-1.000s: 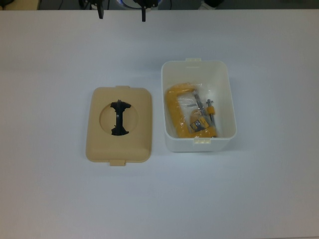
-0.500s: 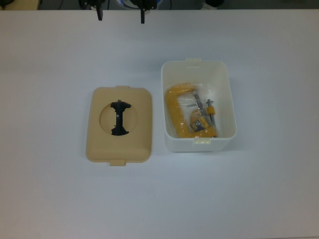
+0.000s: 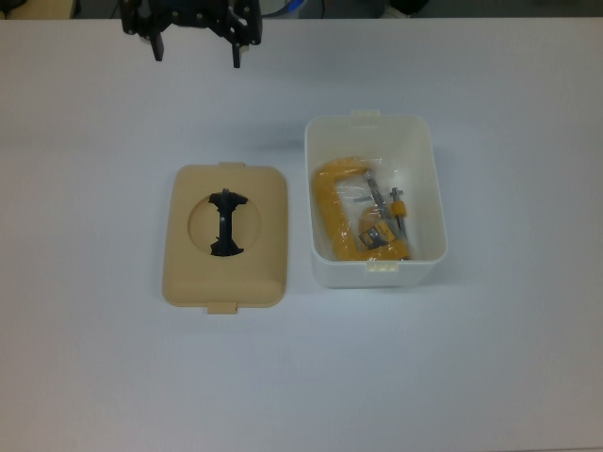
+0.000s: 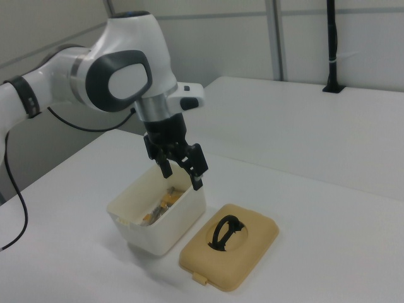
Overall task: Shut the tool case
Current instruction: 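Move the gripper down over the black handle of the beige lid, then close the gripper on the black handle of the beige lid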
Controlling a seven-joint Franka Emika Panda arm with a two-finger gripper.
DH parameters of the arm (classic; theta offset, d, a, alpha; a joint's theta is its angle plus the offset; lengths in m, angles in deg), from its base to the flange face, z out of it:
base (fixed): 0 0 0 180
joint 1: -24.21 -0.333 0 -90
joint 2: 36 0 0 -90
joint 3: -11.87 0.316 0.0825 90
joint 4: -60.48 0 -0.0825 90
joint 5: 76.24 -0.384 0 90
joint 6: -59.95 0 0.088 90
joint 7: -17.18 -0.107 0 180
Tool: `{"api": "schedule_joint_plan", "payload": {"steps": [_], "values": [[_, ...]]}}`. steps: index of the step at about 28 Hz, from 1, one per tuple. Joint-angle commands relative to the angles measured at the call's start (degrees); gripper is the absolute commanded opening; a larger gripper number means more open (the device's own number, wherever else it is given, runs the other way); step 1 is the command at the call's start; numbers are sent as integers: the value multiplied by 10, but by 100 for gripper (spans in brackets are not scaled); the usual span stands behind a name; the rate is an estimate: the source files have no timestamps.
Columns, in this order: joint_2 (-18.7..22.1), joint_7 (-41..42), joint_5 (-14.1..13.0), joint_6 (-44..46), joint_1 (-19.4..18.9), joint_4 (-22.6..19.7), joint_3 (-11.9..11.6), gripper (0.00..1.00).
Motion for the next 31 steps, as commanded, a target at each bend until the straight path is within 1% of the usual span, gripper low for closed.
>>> {"api": "schedule_joint_plan", "payload": {"steps": [1, 6, 9, 13, 14, 17, 18, 19, 24, 25, 31], "values": [[-24, 45, 6, -27, 5, -5, -3, 100], [-37, 48, 6, -84, 5, -14, -3, 100], [-41, 48, 6, -124, 6, -32, -3, 100], [-48, 48, 11, -139, 5, -43, -2, 100], [-52, 48, 21, -145, 3, -52, -2, 100], [-55, 48, 33, -171, 0, -74, 0, 100], [-55, 48, 35, -186, -1, -85, 1, 100], [-55, 48, 35, -220, -2, -106, 2, 100], [-59, 45, 33, -263, -4, -139, 3, 100], [-66, 43, 30, -270, -9, -142, 4, 100], [-93, 41, 22, -278, -11, -138, 4, 100]]}}
